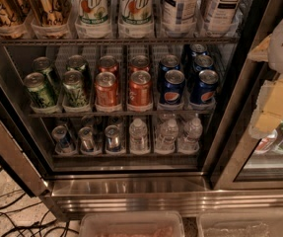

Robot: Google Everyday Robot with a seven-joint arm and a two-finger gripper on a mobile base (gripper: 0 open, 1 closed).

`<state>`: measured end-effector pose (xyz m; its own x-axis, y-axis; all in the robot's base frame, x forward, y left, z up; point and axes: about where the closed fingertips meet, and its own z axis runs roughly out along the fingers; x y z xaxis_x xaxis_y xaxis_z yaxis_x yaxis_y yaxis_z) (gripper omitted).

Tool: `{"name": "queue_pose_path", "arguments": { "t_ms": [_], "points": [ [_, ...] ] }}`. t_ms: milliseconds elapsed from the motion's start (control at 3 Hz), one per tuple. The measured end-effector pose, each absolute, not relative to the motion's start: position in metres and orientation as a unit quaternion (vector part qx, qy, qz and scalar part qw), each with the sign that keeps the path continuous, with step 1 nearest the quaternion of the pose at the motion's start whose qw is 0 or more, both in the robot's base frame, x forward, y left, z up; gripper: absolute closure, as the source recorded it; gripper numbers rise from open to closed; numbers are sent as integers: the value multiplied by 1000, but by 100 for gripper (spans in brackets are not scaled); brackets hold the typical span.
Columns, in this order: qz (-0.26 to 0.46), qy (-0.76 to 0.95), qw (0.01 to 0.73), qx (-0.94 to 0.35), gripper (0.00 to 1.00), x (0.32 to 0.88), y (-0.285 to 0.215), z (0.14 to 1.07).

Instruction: Pick blue plastic bottle from top shelf of fridge

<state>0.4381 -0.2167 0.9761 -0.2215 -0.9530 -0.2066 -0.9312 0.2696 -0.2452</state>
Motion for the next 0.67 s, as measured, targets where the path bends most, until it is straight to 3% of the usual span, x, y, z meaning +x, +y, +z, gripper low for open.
{"name": "queue_pose_path", "arguments": {
  "t_ms": [667],
  "points": [
    [-8,783,189,-593,0,438,-200,981]
  ]
}}
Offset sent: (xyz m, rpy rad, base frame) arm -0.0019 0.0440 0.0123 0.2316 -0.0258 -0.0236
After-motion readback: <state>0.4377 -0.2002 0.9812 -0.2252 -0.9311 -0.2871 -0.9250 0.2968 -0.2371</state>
